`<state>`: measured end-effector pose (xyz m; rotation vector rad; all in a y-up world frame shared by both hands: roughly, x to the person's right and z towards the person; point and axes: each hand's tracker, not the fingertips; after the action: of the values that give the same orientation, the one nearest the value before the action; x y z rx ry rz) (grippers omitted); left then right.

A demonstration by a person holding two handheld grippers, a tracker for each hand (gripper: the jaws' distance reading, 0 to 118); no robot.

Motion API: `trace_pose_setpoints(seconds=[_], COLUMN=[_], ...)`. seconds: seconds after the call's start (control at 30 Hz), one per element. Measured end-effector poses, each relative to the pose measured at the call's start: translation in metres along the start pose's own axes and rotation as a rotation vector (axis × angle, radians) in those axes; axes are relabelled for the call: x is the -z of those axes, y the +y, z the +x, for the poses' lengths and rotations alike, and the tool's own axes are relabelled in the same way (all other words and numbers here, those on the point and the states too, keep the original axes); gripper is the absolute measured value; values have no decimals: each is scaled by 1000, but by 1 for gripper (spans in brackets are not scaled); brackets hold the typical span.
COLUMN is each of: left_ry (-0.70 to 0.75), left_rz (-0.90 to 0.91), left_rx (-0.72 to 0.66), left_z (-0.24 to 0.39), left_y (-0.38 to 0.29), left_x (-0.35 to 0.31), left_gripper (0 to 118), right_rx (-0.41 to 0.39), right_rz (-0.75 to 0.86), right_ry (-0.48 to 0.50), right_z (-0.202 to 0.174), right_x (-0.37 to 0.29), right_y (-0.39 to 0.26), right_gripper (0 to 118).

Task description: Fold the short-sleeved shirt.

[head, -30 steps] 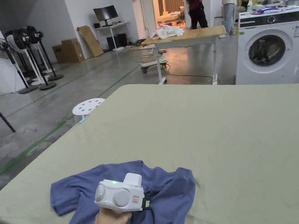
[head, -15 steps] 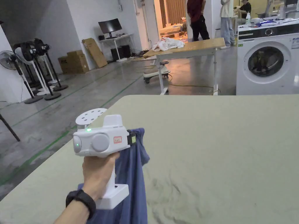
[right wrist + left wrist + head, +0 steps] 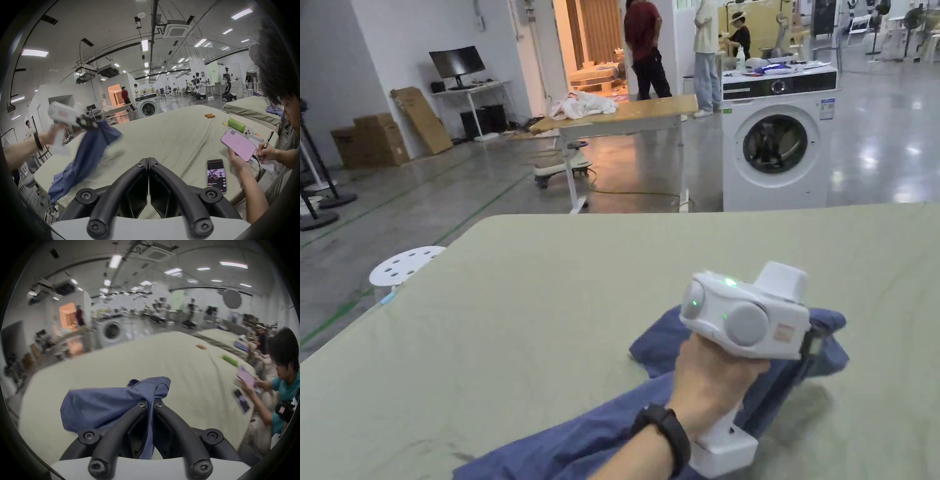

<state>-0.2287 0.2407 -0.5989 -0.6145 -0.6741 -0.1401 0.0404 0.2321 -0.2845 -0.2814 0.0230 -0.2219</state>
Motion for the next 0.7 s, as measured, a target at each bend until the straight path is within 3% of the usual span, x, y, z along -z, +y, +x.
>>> trace_pose_setpoints(seconds=[0.2,0.3,0.43,0.57,0.7], left_ry=[-391,-468,-457,-305,-40], left_rz=[-149,-172,-126,100,254], left_rx=[-39,0,-50,-28,80], left_z=[163,215,207,155,101], left_y=[-96,-120,-124,-107,-96], left_x=[72,76,62,-16,-122], left_gripper=[0,1,70,71,74], right_rx=[-3,-24,-66,-89,-149], right_rz=[23,19,15,23,54], right_ry=[-55,-60,-59,-11,31], right_z=[6,3,-6,-15,-26], right_x=[-22,-29,-28,-21,-8], right_y=[2,2,3,4,10], right_gripper=[0,0,0,0,0])
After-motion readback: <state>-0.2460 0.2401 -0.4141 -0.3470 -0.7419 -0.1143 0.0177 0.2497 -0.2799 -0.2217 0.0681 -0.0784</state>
